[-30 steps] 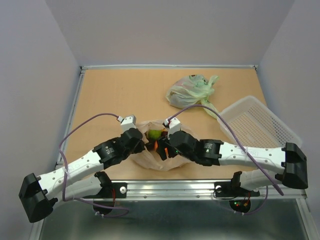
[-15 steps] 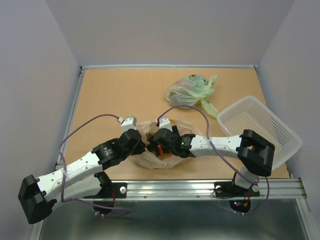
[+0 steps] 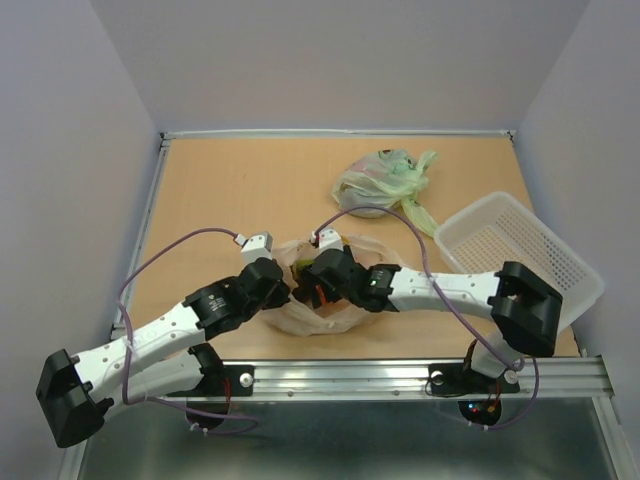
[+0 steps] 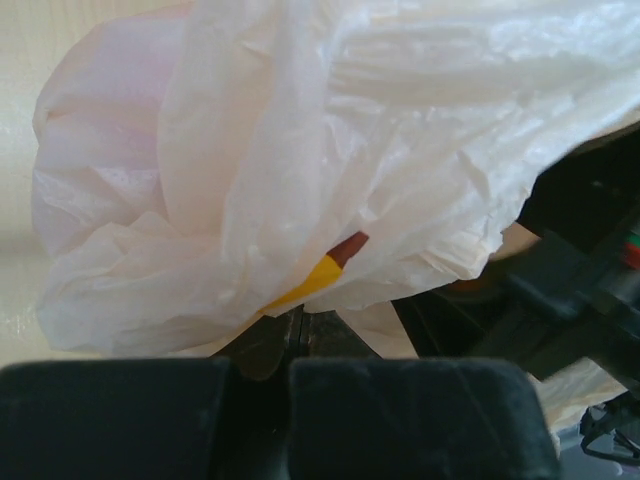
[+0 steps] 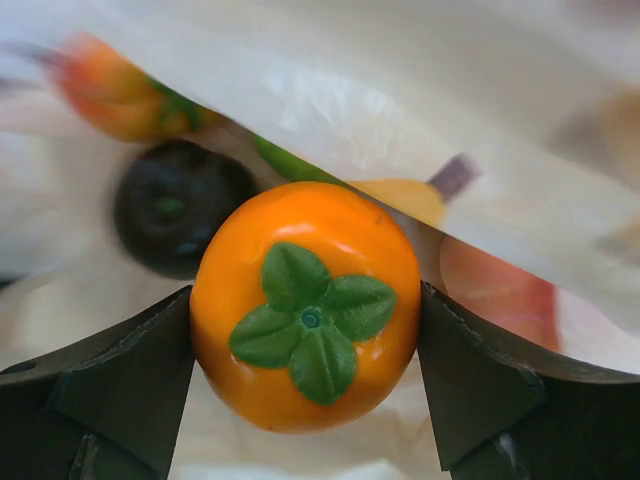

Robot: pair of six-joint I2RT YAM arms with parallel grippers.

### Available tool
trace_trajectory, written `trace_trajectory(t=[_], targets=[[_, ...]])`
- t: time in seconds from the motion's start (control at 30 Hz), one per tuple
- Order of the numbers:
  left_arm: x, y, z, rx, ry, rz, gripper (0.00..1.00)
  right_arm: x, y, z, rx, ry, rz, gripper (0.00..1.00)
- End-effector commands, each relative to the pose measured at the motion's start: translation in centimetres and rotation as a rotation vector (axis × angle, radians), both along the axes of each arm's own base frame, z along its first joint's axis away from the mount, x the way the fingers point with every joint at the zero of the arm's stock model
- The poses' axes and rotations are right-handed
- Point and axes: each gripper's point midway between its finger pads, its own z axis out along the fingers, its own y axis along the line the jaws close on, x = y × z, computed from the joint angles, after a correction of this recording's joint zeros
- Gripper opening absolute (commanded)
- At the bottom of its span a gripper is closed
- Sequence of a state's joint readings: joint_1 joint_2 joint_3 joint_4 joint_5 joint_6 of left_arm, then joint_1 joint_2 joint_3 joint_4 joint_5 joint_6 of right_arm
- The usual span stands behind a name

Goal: Untie the knot of the plastic bag and take out the fruit

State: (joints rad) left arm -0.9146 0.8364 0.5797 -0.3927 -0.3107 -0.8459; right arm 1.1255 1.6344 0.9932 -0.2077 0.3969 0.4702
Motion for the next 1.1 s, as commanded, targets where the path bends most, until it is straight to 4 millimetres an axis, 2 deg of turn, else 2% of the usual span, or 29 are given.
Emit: trace_trajectory(t=[0.0, 0.07, 0.1, 0.17, 0.2, 0.23, 0.27, 0.3, 0.33, 0.37, 0.4, 0.43, 0.47, 0.57, 0.6, 0.67, 0.7, 0.77, 0.8, 0.87, 0.9, 0.93, 0.97, 1.0, 1.03, 1.07], targets=[[1.2, 0.2, 1.1, 0.020, -0.057, 0.025, 0.00, 0.8, 1.7, 8.2, 0.188, -0.118, 0.046, 0.35], [1.9, 0.6, 1.5, 0.052, -0.080, 0.043, 0.00, 0.8, 1.3, 10.2, 0.213, -0.154, 0.050, 0.33], [2.3, 0.8, 1.4, 0.086, -0.085, 0.036, 0.00, 0.9, 0.9, 12.2, 0.247, -0.185, 0.044, 0.33], [3.8, 2.0, 1.5, 0.112, -0.090, 0.079, 0.00, 1.4, -0.3, 13.8, 0.243, -0.226, 0.014, 0.33], [4.3, 2.2, 1.2, 0.126, -0.079, 0.082, 0.00, 2.0, -1.1, 15.7, 0.273, -0.253, -0.011, 0.33], [4.9, 2.6, 1.2, 0.131, -0.079, 0.089, 0.00, 2.4, -1.8, 16.6, 0.277, -0.268, -0.028, 0.33], [6.3, 3.8, 1.3, 0.144, -0.095, 0.118, 0.00, 3.0, -2.9, 17.2, 0.268, -0.285, -0.060, 0.33], [6.9, 4.1, 1.4, 0.144, -0.100, 0.124, 0.00, 4.3, -4.3, 18.0, 0.264, -0.303, -0.109, 0.33], [7.6, 4.9, 1.2, 0.157, -0.095, 0.126, 0.00, 4.9, -5.9, 19.6, 0.270, -0.337, -0.145, 0.33], [8.4, 4.8, 1.8, 0.150, -0.115, 0.129, 0.00, 5.6, -7.0, 20.2, 0.266, -0.357, -0.178, 0.33], [8.8, 5.0, 1.9, 0.159, -0.121, 0.126, 0.00, 7.0, -8.9, 20.9, 0.259, -0.378, -0.233, 0.33], [9.6, 5.3, 2.2, 0.180, -0.131, 0.124, 0.00, 7.6, -10.7, 22.4, 0.254, -0.423, -0.282, 0.34], [9.9, 5.3, 2.3, 0.189, -0.135, 0.115, 0.00, 8.8, -12.9, 22.9, 0.236, -0.447, -0.346, 0.34], [10.8, 5.5, 2.0, 0.222, -0.127, 0.096, 0.00, 10.2, -17.5, 24.8, 0.196, -0.516, -0.472, 0.36], [11.1, 5.5, 1.9, 0.230, -0.127, 0.086, 0.00, 11.0, -19.8, 25.3, 0.181, -0.533, -0.535, 0.37], [11.3, 5.3, 1.8, 0.231, -0.127, 0.070, 0.00, 11.5, -22.6, 25.6, 0.153, -0.555, -0.609, 0.37], [11.3, 5.1, 1.8, 0.227, -0.134, 0.051, 0.00, 11.9, -25.3, 25.4, 0.124, -0.566, -0.682, 0.37], [11.2, 4.7, 1.9, 0.218, -0.149, 0.023, 0.00, 12.2, -27.9, 24.4, 0.083, -0.553, -0.741, 0.37], [11.2, 4.5, 2.0, 0.210, -0.164, 0.007, 0.00, 12.5, -30.3, 23.6, 0.057, -0.541, -0.804, 0.38], [10.9, 4.2, 2.9, 0.194, -0.202, -0.034, 0.00, 12.5, -32.3, 21.0, 0.027, -0.487, -0.851, 0.38], [10.6, 4.0, 3.0, 0.184, -0.215, -0.053, 0.00, 12.6, -34.4, 19.8, 0.005, -0.462, -0.911, 0.38], [10.4, 4.0, 4.0, 0.173, -0.251, -0.062, 0.00, 12.6, -34.9, 17.8, 0.001, -0.416, -0.920, 0.38], [10.1, 4.2, 4.0, 0.170, -0.263, -0.066, 0.00, 12.5, -36.5, 16.5, -0.015, -0.388, -0.965, 0.38], [9.9, 4.3, 4.2, 0.166, -0.278, -0.068, 0.00, 12.5, -37.2, 15.4, -0.027, -0.363, -0.982, 0.39], [9.7, 4.5, 5.1, 0.148, -0.308, -0.060, 0.00, 12.5, -37.5, 13.3, -0.042, -0.312, -0.994, 0.43], [9.3, 4.5, 4.9, 0.140, -0.318, -0.062, 0.00, 12.4, -37.9, 12.5, -0.045, -0.290, -1.006, 0.46]])
